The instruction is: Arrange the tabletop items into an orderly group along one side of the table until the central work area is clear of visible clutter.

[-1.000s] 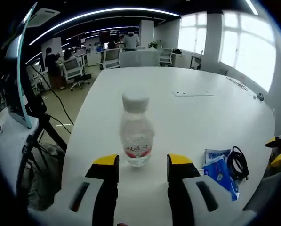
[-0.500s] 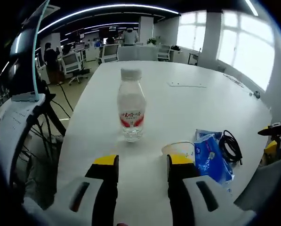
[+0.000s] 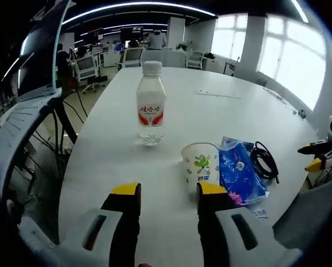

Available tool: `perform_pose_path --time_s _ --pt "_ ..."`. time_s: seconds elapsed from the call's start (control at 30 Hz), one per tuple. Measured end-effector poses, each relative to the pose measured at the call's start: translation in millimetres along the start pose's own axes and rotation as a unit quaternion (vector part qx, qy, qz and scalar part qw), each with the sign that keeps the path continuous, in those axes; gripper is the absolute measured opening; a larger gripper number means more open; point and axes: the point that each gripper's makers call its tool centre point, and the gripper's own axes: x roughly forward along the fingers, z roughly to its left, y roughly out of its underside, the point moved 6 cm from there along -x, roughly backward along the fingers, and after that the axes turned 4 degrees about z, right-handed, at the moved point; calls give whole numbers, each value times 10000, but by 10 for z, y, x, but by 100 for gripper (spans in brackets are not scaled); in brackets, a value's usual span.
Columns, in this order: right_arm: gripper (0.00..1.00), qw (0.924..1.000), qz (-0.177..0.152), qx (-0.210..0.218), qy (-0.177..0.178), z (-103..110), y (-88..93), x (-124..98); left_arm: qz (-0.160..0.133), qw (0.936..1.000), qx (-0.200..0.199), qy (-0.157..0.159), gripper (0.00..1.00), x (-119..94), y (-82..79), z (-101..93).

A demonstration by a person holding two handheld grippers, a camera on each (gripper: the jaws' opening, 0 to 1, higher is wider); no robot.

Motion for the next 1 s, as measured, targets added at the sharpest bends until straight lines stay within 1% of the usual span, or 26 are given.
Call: perform_pose_path --time_s 0.13,0.6,0.8,0.83,0.9,0.93,1.0 --pt "57 10000 -1 23 10 2 14 -16 -8 10000 25 64 40 16 -3 -55" --pt "57 9999 -24 118 89 -28 58 -60 -17 9996 111 251 40 113 -120 -169" --pt "57 9998 -33 146 97 -28 61 -66 65 9990 188 405 42 199 -173 -246" --pt "57 9998 -31 148 93 -27 62 -68 103 9988 170 441 42 222 -177 -260" --pt "57 9999 -22 139 96 -30 65 -71 216 9981 -62 577 45 260 -162 -305" --pt "57 9998 -24 141 99 -32 66 -72 241 9978 -90 614 47 284 -162 -315" --pt "57 9998 -30 162 103 -38 64 -73 271 9979 -17 596 47 312 -167 -347"
